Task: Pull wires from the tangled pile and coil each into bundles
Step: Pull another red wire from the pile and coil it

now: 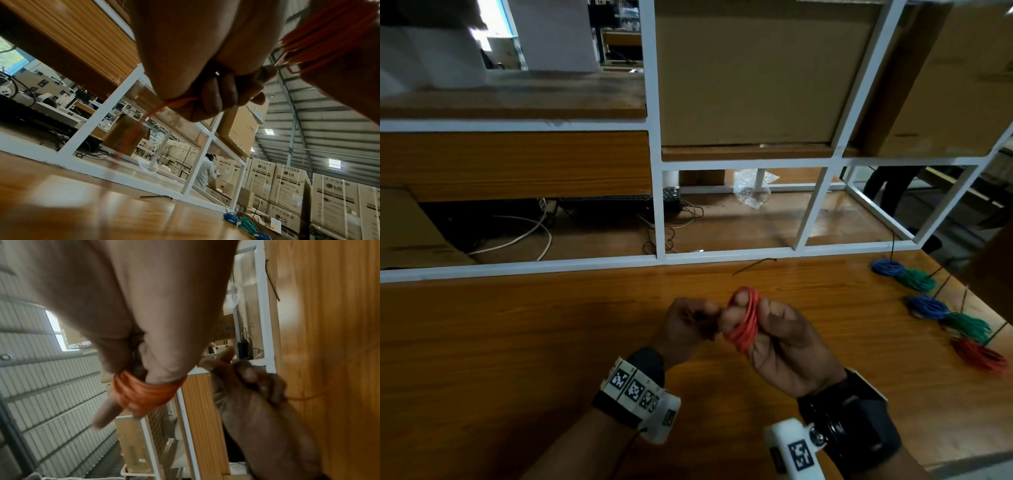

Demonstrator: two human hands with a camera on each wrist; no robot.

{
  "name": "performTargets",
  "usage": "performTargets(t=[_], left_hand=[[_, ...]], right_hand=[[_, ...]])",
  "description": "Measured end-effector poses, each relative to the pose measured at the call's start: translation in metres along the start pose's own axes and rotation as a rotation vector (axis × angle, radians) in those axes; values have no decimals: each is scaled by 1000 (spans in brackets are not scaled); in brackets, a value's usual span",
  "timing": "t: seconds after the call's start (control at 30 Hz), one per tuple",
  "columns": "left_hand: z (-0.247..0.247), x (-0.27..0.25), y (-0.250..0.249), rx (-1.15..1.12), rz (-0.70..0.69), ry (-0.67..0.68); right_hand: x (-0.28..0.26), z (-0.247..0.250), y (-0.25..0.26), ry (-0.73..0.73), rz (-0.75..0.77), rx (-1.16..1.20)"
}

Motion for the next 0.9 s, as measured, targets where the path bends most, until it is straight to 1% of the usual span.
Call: performTargets(t=[0.03, 0.07, 0.13, 0.17, 0.2, 0.23, 0.3, 0.33, 0.37, 0.4, 0.43, 0.53, 0.6, 0.67, 0.73, 0.77, 0.8, 0.83, 0.9], left_hand=[[-5, -2, 0, 2, 20, 41], [-11, -5, -3, 57, 39, 70], [-17, -7, -2, 208, 62, 56], [-16, -8, -2, 271, 78, 40], [-15, -8, -1, 322, 90, 32], [-12, -9, 0, 359, 94, 24], [-5, -10, 0, 465, 112, 17], [-2, -10, -1, 548, 102, 21], [3, -11, -1, 641, 84, 26], [8, -13, -3, 723, 64, 30], [13, -15, -5, 782, 59, 18], [37, -16, -7, 885, 50, -20], [45, -14, -15, 926, 50, 4], [46, -10, -23, 970, 25, 34], [45, -5, -31, 962, 8, 58], [43, -2, -34, 926, 3, 63], [43, 0, -36, 864, 9, 62], [42, 3, -38, 784, 26, 60], [40, 7, -38, 619, 58, 54]], right_hand=[[4, -2, 3, -30, 66, -6], [8, -4, 7, -78, 130, 5], [16, -8, 13, -267, 249, -38], [20, -6, 15, -375, 310, -149], [23, 0, 16, -458, 362, -316], [25, 7, 14, -505, 409, -527], [28, 25, 13, -593, 494, -1050], [26, 37, 13, -633, 499, -1316], [24, 48, 14, -660, 457, -1544], [22, 56, 15, -654, 396, -1704], [18, 61, 16, -626, 323, -1787], [5, 74, 14, -606, 30, -1813], [-2, 76, 8, -573, -190, -1785], [-5, 69, -1, -491, -382, -1723], [-8, 54, -11, -386, -537, -1603], [-9, 44, -16, -327, -591, -1521], [-10, 37, -20, -267, -612, -1425], [-12, 31, -23, -207, -612, -1307], [-16, 20, -26, -108, -564, -1011]])
Point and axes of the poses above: each hand's wrist, its own x-axis towards the middle knuckle, its own z-axis out of the back of the hand, y = z × x, the point moved 1 cm from there along x, towards the middle knuckle, and after that the axes turned 3 degrees about x, right-handed, at the moved point
